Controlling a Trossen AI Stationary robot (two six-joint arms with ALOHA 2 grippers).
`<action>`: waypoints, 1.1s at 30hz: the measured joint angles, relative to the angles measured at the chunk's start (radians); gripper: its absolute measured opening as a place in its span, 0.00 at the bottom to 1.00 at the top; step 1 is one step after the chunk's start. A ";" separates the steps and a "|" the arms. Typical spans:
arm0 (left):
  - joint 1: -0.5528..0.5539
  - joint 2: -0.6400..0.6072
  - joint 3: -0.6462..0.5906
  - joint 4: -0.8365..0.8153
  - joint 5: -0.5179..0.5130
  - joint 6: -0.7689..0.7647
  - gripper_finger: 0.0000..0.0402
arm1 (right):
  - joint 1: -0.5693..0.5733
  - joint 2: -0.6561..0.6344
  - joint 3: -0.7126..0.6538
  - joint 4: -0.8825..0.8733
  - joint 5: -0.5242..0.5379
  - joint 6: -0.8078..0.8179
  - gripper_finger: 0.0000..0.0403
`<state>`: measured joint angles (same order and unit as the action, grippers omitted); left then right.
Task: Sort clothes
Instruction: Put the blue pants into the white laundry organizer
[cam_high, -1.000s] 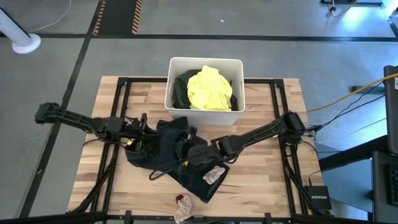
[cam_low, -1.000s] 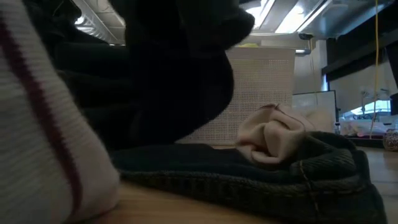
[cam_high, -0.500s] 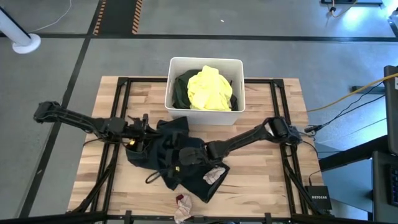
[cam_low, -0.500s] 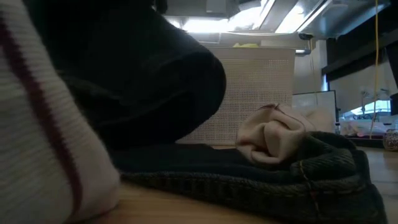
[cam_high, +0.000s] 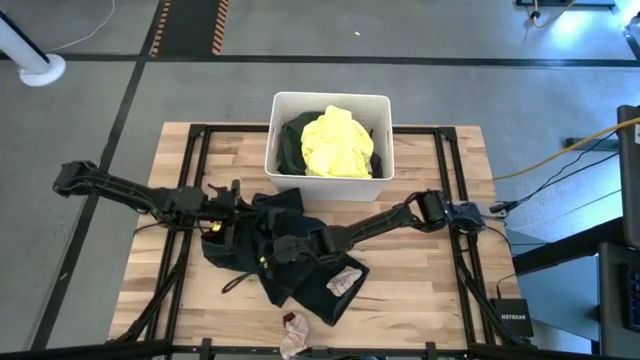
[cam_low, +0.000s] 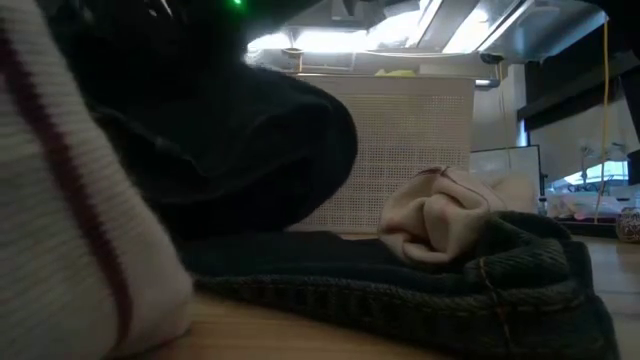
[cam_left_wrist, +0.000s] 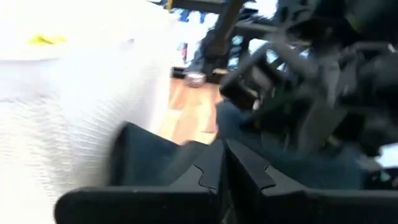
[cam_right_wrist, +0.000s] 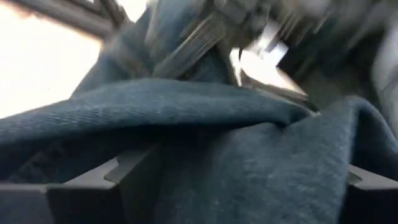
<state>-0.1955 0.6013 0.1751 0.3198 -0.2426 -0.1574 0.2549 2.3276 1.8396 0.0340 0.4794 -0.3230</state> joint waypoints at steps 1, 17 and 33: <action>-0.001 -0.014 0.038 -0.083 -0.028 0.001 0.03 | 0.003 0.000 -0.001 -0.042 0.003 0.028 0.75; -0.071 -0.033 0.319 -0.912 -0.087 -0.313 0.03 | 0.177 0.000 0.063 -0.550 0.348 0.229 0.75; -0.087 0.204 0.168 -0.288 0.202 -0.175 0.03 | 0.153 0.001 0.157 -0.347 0.338 -0.131 0.75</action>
<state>-0.2829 0.8051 0.3433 0.0313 -0.0402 -0.3327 0.4081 2.3283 1.9965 -0.3134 0.8177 -0.4538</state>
